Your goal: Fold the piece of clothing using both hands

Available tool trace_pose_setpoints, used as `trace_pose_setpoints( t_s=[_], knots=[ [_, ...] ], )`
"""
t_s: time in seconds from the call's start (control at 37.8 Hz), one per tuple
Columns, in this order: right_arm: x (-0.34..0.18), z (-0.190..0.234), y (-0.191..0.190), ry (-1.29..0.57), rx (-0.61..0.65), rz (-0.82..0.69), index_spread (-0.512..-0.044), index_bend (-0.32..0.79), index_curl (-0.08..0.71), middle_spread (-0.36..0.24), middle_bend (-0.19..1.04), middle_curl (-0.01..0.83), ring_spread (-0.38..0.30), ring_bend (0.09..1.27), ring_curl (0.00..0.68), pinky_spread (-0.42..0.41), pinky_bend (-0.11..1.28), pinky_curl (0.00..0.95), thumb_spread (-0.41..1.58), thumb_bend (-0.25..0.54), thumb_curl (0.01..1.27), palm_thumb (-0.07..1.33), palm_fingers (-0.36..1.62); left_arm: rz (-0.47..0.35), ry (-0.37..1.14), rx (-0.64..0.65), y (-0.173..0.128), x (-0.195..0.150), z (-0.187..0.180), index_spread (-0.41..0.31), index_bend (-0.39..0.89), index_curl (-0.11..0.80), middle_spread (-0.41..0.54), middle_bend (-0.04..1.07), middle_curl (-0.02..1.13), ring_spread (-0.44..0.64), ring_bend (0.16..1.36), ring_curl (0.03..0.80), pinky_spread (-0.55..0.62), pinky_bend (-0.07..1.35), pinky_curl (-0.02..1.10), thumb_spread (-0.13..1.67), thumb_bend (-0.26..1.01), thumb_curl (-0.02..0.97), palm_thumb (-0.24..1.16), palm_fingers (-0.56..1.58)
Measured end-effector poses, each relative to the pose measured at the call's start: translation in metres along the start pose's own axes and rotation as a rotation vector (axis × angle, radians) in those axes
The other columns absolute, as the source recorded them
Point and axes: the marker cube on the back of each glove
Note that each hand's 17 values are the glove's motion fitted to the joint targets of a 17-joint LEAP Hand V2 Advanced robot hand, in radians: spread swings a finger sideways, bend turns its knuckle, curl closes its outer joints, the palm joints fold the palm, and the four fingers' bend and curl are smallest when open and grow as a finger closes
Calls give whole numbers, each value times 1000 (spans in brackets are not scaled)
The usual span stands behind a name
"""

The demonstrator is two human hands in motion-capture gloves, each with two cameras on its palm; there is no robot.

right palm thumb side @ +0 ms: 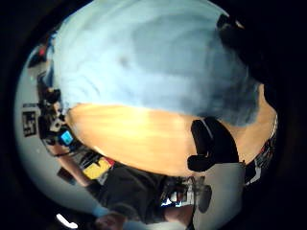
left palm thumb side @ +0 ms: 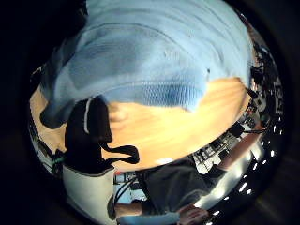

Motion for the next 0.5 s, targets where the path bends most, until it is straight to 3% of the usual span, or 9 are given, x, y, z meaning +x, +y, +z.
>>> trace_pose_setpoints(
  t_s=[0.16,0.26,0.4,0.5],
  knots=[
    [-4,5,3,-9,44,3,-313,121,156,-129,271,415,-183,599,365,-191,675,369,1023,43,339,899,963,48,-16,298,-18,4,-9,-127,169,295,-91,251,335,-117,604,296,-222,679,380,1153,105,357,521,793],
    [-6,3,1,12,133,13,-296,142,190,-139,229,414,-203,621,381,-277,687,371,984,78,364,1009,1159,14,-83,412,-24,1,-15,-175,181,318,-158,268,355,-214,558,296,-316,658,374,1144,129,385,616,1018],
    [-6,1,-1,49,172,20,-279,173,240,-152,232,429,-223,657,411,-331,663,383,946,93,387,1091,1286,0,-141,423,-20,-2,-14,-213,175,345,-209,247,393,-272,524,326,-383,643,390,1113,120,406,678,1113],
    [-8,-2,1,52,145,-14,-268,170,267,-158,241,439,-229,671,422,-357,654,384,913,82,391,1119,1312,72,-113,358,-10,-2,-11,-234,186,366,-239,242,414,-301,497,338,-407,617,391,1075,102,422,713,1164]
  ],
)
